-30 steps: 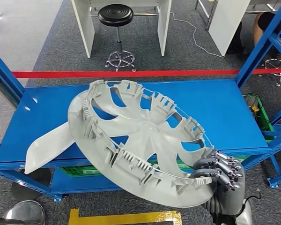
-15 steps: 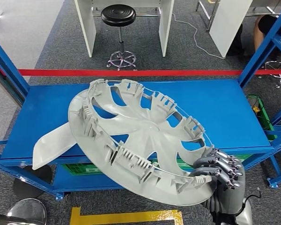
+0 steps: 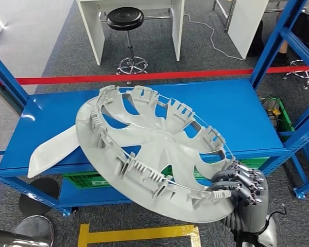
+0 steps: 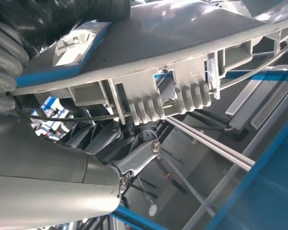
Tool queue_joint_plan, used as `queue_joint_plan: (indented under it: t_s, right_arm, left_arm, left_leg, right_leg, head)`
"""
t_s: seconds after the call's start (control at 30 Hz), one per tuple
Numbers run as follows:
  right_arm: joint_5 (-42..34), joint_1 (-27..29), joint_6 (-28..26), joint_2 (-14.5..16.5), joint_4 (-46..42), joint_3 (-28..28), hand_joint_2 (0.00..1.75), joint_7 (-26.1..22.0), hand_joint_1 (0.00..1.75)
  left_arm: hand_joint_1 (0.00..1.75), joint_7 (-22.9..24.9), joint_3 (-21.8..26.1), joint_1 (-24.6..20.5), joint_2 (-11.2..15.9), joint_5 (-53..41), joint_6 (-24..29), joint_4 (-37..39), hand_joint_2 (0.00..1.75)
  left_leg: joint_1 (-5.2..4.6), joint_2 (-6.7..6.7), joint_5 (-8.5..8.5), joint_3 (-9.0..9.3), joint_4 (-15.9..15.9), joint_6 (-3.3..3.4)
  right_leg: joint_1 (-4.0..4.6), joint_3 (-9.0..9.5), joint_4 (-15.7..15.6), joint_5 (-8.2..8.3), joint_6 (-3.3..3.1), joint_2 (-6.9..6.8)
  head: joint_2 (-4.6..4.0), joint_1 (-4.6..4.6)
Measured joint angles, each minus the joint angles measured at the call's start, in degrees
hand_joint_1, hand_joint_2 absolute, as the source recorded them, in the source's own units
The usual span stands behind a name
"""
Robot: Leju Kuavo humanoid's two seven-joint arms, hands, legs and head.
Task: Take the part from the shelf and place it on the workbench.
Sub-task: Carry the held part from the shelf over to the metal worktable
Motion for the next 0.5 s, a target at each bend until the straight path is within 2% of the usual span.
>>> queue_joint_plan:
  t_s: [0.03, 0.07, 0.13, 0.17, 0.2, 0.23, 0.3, 0.33, 0.37, 0.4, 0.47, 0.5]
  right_arm:
    - [0.0, 0.02, 0.0, 0.0, 0.0, 0.0, 1.75, 0.01, 1.75]
    - [0.0, 0.03, 0.0, 0.0, 0.0, 0.0, 1.75, 0.01, 1.75]
    - [0.0, 0.05, 0.0, 0.0, 0.0, 0.0, 1.75, 0.02, 1.75]
    - [0.0, 0.03, 0.0, 0.0, 0.0, 0.0, 1.75, 0.02, 1.75]
    - [0.01, 0.0, 0.0, 0.0, 0.0, 0.0, 1.75, 0.03, 1.75]
    - [0.01, -0.02, 0.0, 0.0, 0.0, 0.0, 1.75, 0.04, 1.75]
    - [0.08, -0.02, 0.0, -0.01, 0.0, 0.03, 1.75, 0.09, 1.75]
    - [0.12, 0.05, 0.0, -0.03, 0.0, 0.03, 1.75, 0.1, 1.75]
    - [0.19, 0.11, 0.0, -0.05, 0.0, 0.03, 1.75, 0.11, 1.75]
    - [0.26, 0.19, 0.0, -0.08, 0.0, 0.01, 1.75, 0.11, 1.75]
    - [0.36, 0.39, 0.0, -0.11, 0.0, 0.0, 1.75, 0.11, 1.75]
    - [0.38, 0.51, 0.0, -0.11, 0.01, 0.02, 1.75, 0.15, 1.75]
  left_arm:
    - [0.0, 0.0, 0.0, 0.0, -0.02, 0.0, 0.01, 0.0, 0.0]
    - [0.0, 0.0, 0.0, 0.0, -0.02, 0.0, 0.01, 0.0, 0.0]
    - [0.0, 0.0, 0.0, -0.06, 0.04, 0.0, 0.02, 0.0, 0.0]
    - [0.0, 0.0, 0.0, -0.11, 0.06, 0.0, 0.02, 0.0, 0.0]
    - [0.0, 0.0, 0.0, -0.16, 0.07, 0.0, 0.03, 0.0, 0.0]
    - [0.0, 0.01, 0.01, -0.2, 0.05, 0.0, 0.05, 0.0, 0.0]
    - [0.0, 0.03, 0.02, -0.17, 0.01, 0.0, 0.15, 0.0, 0.0]
    - [0.0, 0.08, 0.02, -0.19, -0.03, 0.0, 0.22, 0.0, 0.0]
    - [0.0, 0.13, 0.02, -0.23, -0.05, 0.0, 0.29, 0.0, 0.0]
    - [0.0, 0.21, 0.03, -0.27, -0.07, 0.0, 0.35, 0.0, 0.0]
    - [0.0, 0.41, 0.04, -0.25, -0.04, -0.06, 0.42, 0.0, 0.0]
    - [0.0, 0.58, 0.04, -0.19, -0.04, -0.14, 0.42, 0.0, 0.0]
  left_leg:
    - [0.13, 0.0, -0.25, 0.25, 1.14, -0.12]
    - [0.23, 0.0, 0.53, 1.54, 0.06, -0.16]
    - [0.34, -0.02, 3.38, 6.72, -7.74, 0.04]
    - [0.28, -0.06, 4.32, 9.22, -11.84, 0.31]
    - [0.18, -0.1, 4.82, 10.88, -14.75, 0.65]
    - [0.03, -0.14, 4.79, 11.51, -16.09, 0.99]
    - [-0.13, -0.1, 5.32, 11.13, -16.39, 1.78]
    - [-0.08, 0.01, 5.75, 10.82, -16.59, 2.25]
    - [0.0, 0.12, 6.26, 10.4, -16.81, 2.78]
    - [0.07, 0.24, 6.84, 9.85, -17.02, 3.27]
    - [-0.13, 0.32, 7.8, 8.6, -16.98, 3.8]
    - [-0.3, 0.35, 8.29, 7.92, -16.93, 3.91]
  right_leg:
    - [0.01, -0.54, 0.11, 0.33, 0.04, 0.0]
    - [0.01, -1.04, 0.23, 0.61, 0.11, 0.02]
    - [-0.01, -1.69, 0.43, 1.09, 0.41, 0.07]
    - [0.04, -1.92, 0.5, 1.32, 0.66, 0.1]
    - [0.09, -2.06, 0.51, 1.58, 0.97, 0.1]
    - [0.11, -2.19, 0.5, 1.88, 1.31, 0.1]
    - [0.1, -2.4, 0.38, 2.49, 2.09, 0.16]
    - [0.08, -2.77, 0.62, 2.18, 2.41, 0.22]
    - [0.1, -3.38, 1.5, 1.1, 2.65, 0.29]
    - [0.13, -4.33, 3.56, -0.91, 2.79, 0.35]
    - [0.17, -6.67, 10.41, -5.89, 2.89, 0.36]
    - [0.18, -7.46, 13.74, -7.48, 2.91, 0.35]
  head:
    - [0.0, 0.01]
    - [0.0, -0.01]
    - [0.01, -0.01]
    - [0.02, -0.01]
    - [0.02, 0.03]
    - [0.01, 0.02]
    - [0.0, 0.04]
    - [-0.01, 0.04]
    - [0.0, 0.14]
    - [0.01, 0.26]
    - [0.01, 0.55]
    - [0.01, 0.63]
